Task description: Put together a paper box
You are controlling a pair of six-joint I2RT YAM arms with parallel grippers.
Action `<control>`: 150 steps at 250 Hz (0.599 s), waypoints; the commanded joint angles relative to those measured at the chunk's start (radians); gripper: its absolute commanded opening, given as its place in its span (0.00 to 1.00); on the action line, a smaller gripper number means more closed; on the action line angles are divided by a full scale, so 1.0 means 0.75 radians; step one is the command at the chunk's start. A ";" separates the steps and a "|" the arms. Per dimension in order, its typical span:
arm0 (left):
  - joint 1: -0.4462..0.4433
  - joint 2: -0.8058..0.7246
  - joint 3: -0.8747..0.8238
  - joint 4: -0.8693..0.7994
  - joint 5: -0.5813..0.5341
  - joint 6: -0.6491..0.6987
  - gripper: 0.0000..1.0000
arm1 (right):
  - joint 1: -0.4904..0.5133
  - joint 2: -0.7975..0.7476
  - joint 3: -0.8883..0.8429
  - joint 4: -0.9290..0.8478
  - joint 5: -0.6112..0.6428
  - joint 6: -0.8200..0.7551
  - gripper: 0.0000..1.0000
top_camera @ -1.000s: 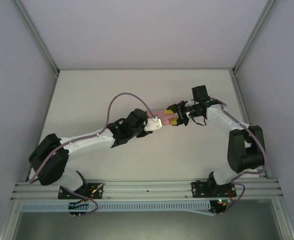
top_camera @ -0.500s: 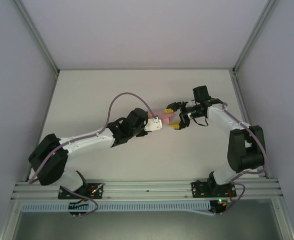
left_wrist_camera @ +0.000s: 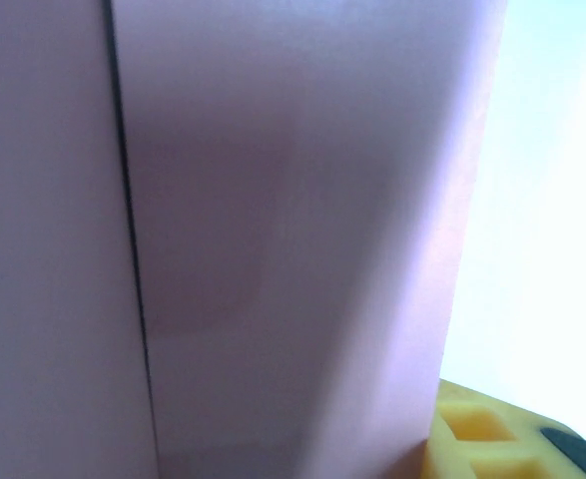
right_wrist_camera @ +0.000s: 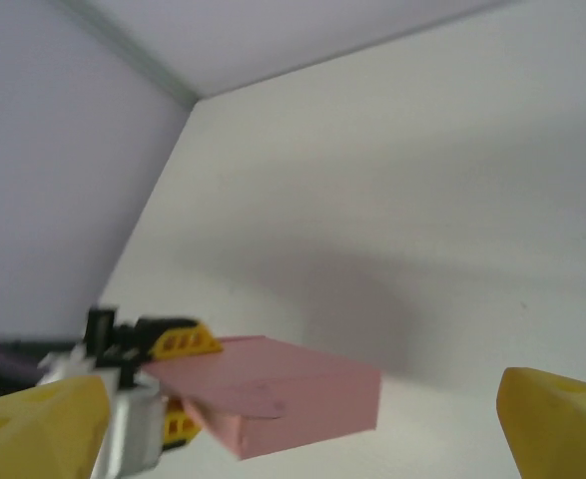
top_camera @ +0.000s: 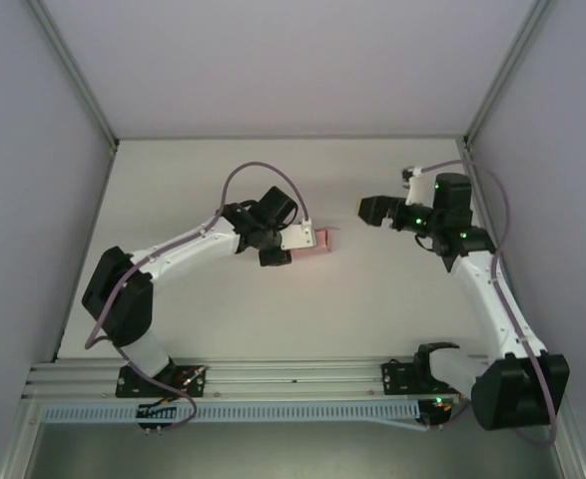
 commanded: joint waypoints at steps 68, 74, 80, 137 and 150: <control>0.055 0.213 0.191 -0.284 0.155 0.064 0.33 | 0.246 0.206 -0.038 0.000 0.046 -0.638 0.77; 0.058 0.223 0.198 -0.290 0.154 0.072 0.33 | 0.273 0.245 -0.014 -0.027 0.071 -0.667 0.75; 0.059 0.237 0.208 -0.299 0.156 0.079 0.33 | 0.299 0.284 0.013 -0.070 0.094 -0.706 0.73; 0.092 0.328 0.292 -0.362 0.173 0.112 0.35 | 0.417 0.569 0.191 -0.243 0.260 -0.819 0.46; 0.094 0.333 0.304 -0.369 0.172 0.115 0.36 | 0.425 0.597 0.212 -0.251 0.282 -0.807 0.37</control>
